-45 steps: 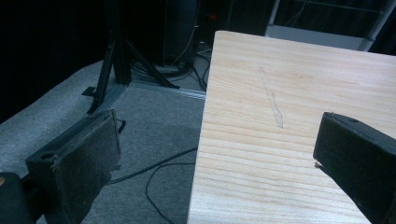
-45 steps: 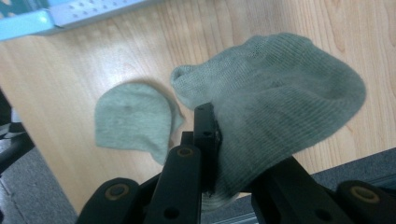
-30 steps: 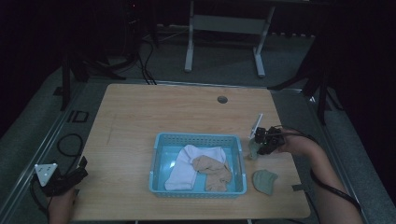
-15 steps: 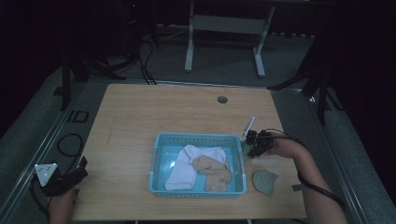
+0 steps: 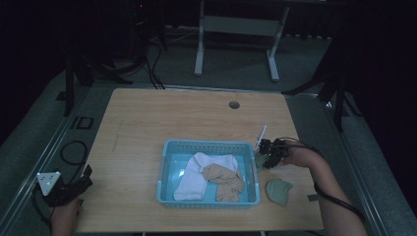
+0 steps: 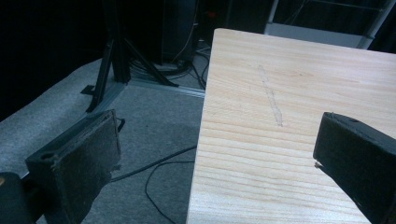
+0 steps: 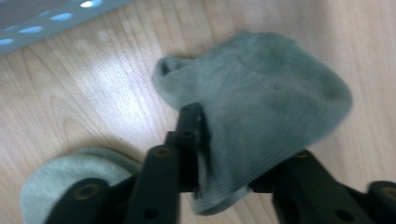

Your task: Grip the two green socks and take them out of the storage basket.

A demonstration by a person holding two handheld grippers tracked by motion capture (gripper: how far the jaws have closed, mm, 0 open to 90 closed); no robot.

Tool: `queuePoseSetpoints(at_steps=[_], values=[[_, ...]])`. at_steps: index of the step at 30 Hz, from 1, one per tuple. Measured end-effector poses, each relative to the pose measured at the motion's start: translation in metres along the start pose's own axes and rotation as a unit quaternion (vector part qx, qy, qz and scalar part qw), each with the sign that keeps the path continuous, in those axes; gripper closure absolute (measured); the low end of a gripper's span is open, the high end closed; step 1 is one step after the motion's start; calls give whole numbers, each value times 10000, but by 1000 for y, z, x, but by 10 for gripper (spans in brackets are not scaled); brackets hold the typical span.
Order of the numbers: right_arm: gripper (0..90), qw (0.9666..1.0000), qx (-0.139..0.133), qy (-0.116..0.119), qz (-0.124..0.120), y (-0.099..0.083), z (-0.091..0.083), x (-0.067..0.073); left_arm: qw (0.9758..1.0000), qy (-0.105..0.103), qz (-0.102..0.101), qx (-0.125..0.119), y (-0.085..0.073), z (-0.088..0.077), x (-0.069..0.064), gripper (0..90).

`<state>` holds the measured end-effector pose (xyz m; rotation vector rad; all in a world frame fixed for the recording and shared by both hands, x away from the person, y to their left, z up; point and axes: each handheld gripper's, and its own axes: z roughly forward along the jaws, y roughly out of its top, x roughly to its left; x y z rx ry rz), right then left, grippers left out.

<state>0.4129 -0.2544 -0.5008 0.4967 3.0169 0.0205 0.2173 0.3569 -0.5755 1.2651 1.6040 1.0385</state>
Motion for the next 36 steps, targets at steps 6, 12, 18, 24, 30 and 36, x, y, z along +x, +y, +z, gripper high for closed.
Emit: queuePoseSetpoints(at_steps=[6,12,18,24,30,36], values=[[584,9998,94,-133,68,-7,-9,-2,10000,0,-12,-13,0,0,0,7],[500,9991,-27,-228,369,-16,-16,-6,10000,12,-22,-16,0,0,0,7],[452,9981,-78,-295,530,-30,-21,-6,10000,19,-18,-17,0,0,0,7],[400,9958,-307,-381,776,-49,-25,-2,10000,22,-17,-18,0,0,0,7],[389,9918,-646,-435,1011,-65,-22,5,10000,25,-13,-21,0,0,0,7],[351,9856,-806,-369,1440,-84,-6,12,10000,25,-11,-16,0,0,0,7]])
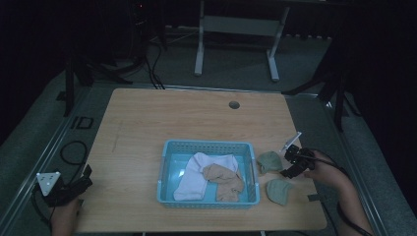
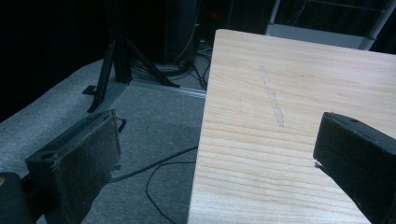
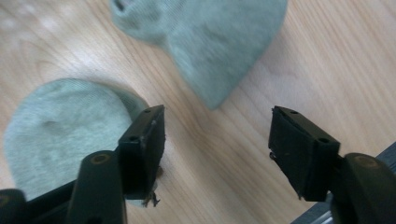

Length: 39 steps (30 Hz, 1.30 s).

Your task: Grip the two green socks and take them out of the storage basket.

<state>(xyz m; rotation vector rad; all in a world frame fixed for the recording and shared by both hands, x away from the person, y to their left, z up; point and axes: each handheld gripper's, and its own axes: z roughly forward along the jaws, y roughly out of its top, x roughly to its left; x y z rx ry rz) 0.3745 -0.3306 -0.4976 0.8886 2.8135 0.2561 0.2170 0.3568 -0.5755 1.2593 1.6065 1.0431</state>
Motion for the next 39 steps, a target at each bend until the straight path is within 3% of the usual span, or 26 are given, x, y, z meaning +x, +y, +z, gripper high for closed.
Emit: queuePoseSetpoints(at_steps=[4,9,10,11,16,22,26,28,29,31,32,33,35,37,38,39], values=[[305,9997,-27,-26,234,-10,3,-1,10000,3,3,-1,0,0,0,7],[195,9955,-419,-156,841,-28,4,-3,10000,3,4,-5,0,0,0,7],[195,9955,-419,-156,841,-28,4,-3,10000,3,4,-5,0,0,0,7],[137,9919,-600,-259,1086,-34,4,-4,10000,4,16,5,0,0,0,7],[107,9856,-755,-596,1394,-47,9,3,10000,3,-11,-6,0,0,0,7],[107,9700,-1118,-934,1948,-64,14,4,10000,-7,-14,-11,0,-1,0,7],[107,9529,-1591,-1136,2320,-72,19,8,10000,-5,-10,-15,0,-1,0,7],[107,9417,-1827,-1252,2533,-76,21,10,10000,-10,-2,-12,0,-1,0,7],[107,9334,-1972,-1373,2667,-79,22,12,10000,-10,-5,-16,0,-1,0,7],[107,9207,-2161,-1502,2882,-83,26,14,10000,-10,-10,-26,0,-1,0,7],[107,9172,-2215,-1524,2941,-85,27,15,10000,-13,-12,-24,0,-1,0,7],[107,9108,-2304,-1555,3054,-87,30,16,10000,-14,-6,-15,0,-1,0,7],[107,9044,-2413,-1533,3167,-91,34,18,10000,-16,-2,-14,0,-1,0,7],[107,8944,-2514,-1623,3323,-95,36,20,10000,-17,-16,-29,0,-1,0,7],[107,8944,-2514,-1623,3323,-95,36,20,10000,-17,-16,-29,0,-1,0,7],[107,8844,-2642,-1795,3402,-99,35,22,10000,-20,-16,-31,0,-1,0,7]])
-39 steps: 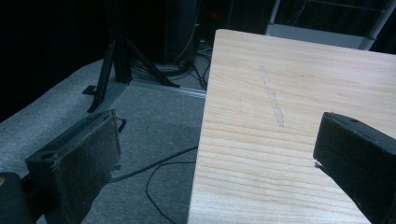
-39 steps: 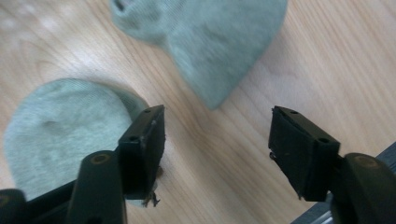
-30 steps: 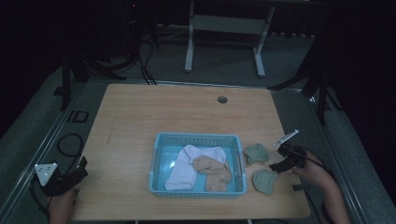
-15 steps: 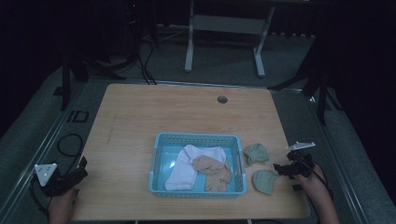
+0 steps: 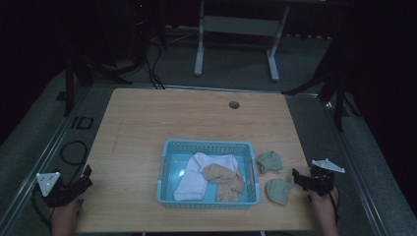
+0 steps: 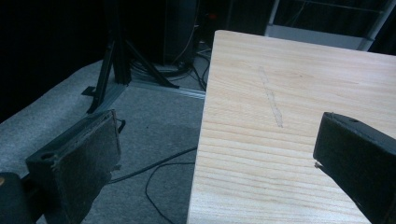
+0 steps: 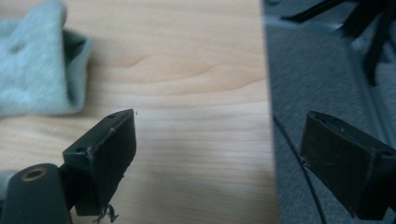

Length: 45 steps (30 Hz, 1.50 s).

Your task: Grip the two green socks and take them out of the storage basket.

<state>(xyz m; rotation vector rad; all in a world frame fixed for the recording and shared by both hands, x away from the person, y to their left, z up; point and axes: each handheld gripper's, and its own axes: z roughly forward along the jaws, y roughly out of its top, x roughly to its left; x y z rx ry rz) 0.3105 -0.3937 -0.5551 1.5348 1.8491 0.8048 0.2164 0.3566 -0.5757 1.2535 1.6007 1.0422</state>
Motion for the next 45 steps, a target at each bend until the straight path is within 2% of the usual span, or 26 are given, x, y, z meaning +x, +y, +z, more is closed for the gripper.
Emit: queuePoseSetpoints(at_steps=[2,3,4,6,7,8,9,10,12,15,16,18,19,21,22,24,25,29,30,35,36,45], values=[[107,9997,-229,-81,73,-3,-4,-2,10000,-5,-1,9,0,0,0,7],[107,9997,-229,-81,73,-3,-4,-2,10000,-5,-1,9,0,0,0,7],[107,9985,-503,-172,158,-6,-9,-4,10000,-4,-3,8,0,0,0,7],[107,9962,-794,-234,254,-9,-13,-6,10000,-2,-2,6,0,0,0,7],[107,9962,-794,-234,254,-9,-13,-6,10000,-2,-2,6,0,0,0,7],[107,9942,-988,-313,296,-11,-18,-9,10000,1,-2,7,0,0,0,7],[107,9942,-988,-313,296,-11,-18,-9,10000,1,-2,7,0,0,0,7],[107,9918,-1192,-233,394,-13,-22,-11,10000,1,-2,11,0,0,0,7],[107,9895,-1372,-171,408,-16,-26,-12,10000,2,-2,19,0,0,0,7],[107,9879,-1475,-79,477,-19,-30,-13,10000,4,4,28,0,0,0,7],[107,9856,-1608,-122,516,-22,-33,-13,10000,6,10,33,0,0,0,7],[107,9832,-1729,-217,546,-25,-35,-15,10000,7,6,34,0,0,0,7],[107,9819,-1779,-173,626,-26,-36,-16,10000,7,6,34,0,0,0,7],[107,9811,-1805,-156,684,-28,-37,-17,10000,9,5,33,0,0,0,7],[107,9796,-1863,-107,746,-30,-37,-19,10000,7,7,39,0,0,0,7],[107,9791,-1884,-160,743,-30,-37,-19,10000,11,6,37,0,0,0,7],[107,9772,-1972,-198,766,-32,-36,-20,10000,11,9,34,0,0,0,7],[107,9768,-2002,-209,733,-32,-34,-20,10000,6,14,22,0,0,0,7],[107,9787,-1917,-213,707,-32,-32,-20,10000,3,1,6,0,0,0,7],[107,9794,-1905,-195,637,-32,-30,-18,10000,0,-5,0,0,0,0,7],[107,9804,-1861,-201,614,-31,-29,-18,10000,-2,-3,-3,0,0,0,7],[108,9817,-1790,-184,628,-32,-27,-19,10000,-10,11,3,0,0,0,7]])
